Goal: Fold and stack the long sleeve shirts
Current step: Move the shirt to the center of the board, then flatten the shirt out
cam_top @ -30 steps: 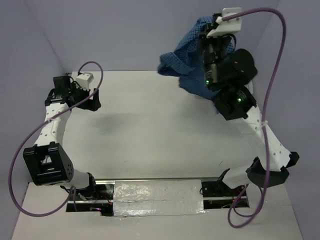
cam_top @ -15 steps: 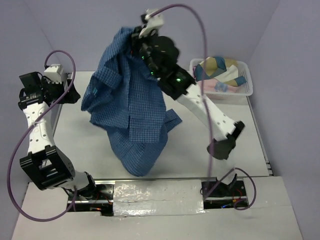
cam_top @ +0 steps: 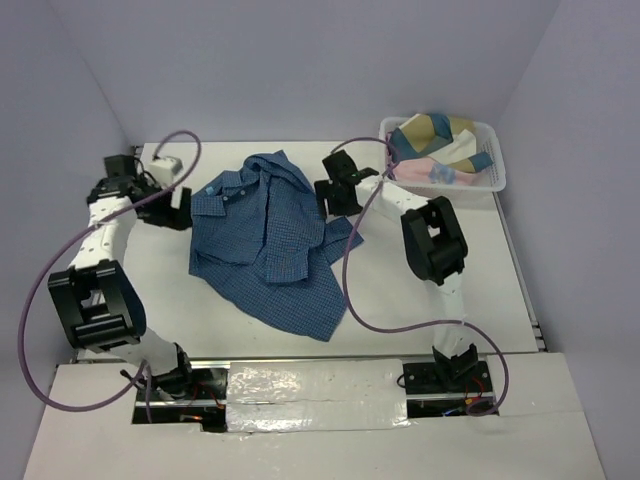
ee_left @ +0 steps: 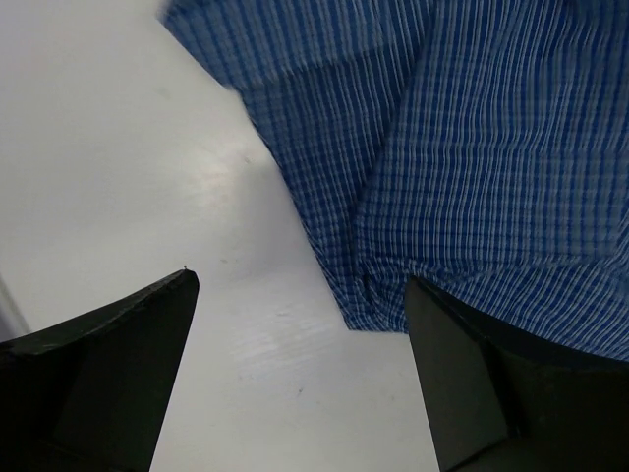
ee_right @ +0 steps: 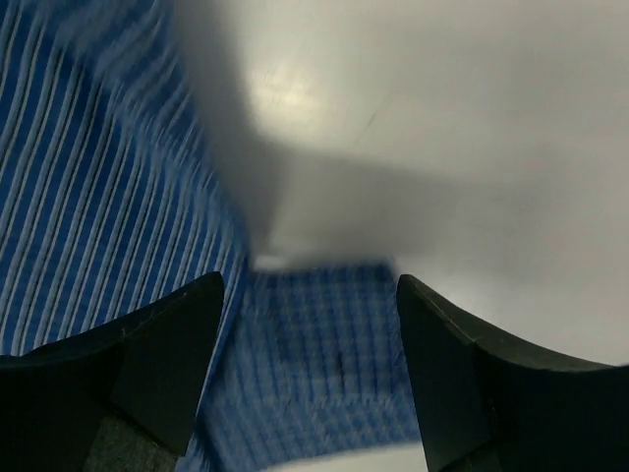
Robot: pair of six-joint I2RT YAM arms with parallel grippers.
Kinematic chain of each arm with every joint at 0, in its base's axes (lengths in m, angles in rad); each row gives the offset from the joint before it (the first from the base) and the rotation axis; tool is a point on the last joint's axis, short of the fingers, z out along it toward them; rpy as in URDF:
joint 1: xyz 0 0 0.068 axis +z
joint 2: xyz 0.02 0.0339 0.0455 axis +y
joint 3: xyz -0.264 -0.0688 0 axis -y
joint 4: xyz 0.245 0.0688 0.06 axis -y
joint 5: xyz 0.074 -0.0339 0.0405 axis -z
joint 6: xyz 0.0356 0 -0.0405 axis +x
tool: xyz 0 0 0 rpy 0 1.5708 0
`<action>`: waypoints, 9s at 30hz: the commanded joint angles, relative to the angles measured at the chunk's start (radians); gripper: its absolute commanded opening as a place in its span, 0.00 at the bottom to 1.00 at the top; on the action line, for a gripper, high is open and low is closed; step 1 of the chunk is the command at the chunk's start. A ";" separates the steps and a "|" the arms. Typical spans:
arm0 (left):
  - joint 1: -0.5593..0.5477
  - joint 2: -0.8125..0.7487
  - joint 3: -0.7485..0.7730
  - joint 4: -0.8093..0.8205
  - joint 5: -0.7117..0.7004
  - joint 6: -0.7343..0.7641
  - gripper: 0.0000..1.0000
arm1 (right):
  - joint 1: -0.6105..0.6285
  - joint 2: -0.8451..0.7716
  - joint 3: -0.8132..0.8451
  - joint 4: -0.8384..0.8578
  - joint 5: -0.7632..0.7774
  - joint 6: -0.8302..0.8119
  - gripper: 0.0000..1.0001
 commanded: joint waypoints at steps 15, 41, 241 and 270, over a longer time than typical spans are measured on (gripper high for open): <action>-0.132 0.369 -0.132 0.195 -0.128 -0.022 0.69 | 0.062 0.132 0.181 0.068 -0.087 -0.040 0.67; -0.209 0.210 0.135 0.125 -0.258 0.140 0.99 | 0.315 -0.552 -0.660 0.478 -0.126 0.235 0.68; -0.087 0.760 0.457 0.237 -0.417 0.128 0.10 | 0.010 0.109 0.207 0.184 -0.181 0.314 0.90; 0.013 0.648 0.514 -0.226 0.003 -0.013 0.73 | 0.059 -0.481 -0.600 0.605 -0.110 0.219 0.41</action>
